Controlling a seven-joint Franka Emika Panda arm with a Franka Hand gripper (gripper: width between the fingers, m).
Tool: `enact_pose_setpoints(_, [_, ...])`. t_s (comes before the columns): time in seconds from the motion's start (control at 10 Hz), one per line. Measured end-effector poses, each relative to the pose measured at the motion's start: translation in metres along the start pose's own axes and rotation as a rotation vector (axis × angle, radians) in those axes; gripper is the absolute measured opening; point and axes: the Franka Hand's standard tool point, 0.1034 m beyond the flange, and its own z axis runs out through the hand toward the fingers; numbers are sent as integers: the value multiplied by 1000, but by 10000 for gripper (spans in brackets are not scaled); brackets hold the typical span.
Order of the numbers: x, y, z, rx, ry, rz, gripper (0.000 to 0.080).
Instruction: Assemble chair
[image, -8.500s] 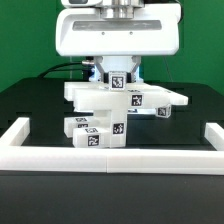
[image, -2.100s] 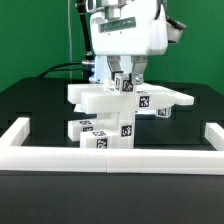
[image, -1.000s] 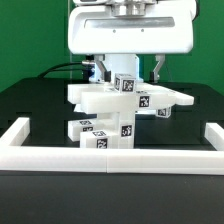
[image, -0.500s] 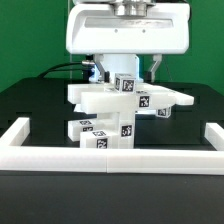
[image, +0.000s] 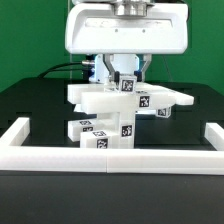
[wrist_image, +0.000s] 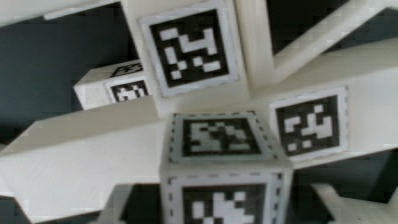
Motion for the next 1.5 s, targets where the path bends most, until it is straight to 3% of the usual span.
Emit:
enact_pose_setpoints(0.4, [-2,5,1,26,16,345,285])
enact_pose_setpoints(1.5, [4,-1,0,51,39,1129,301])
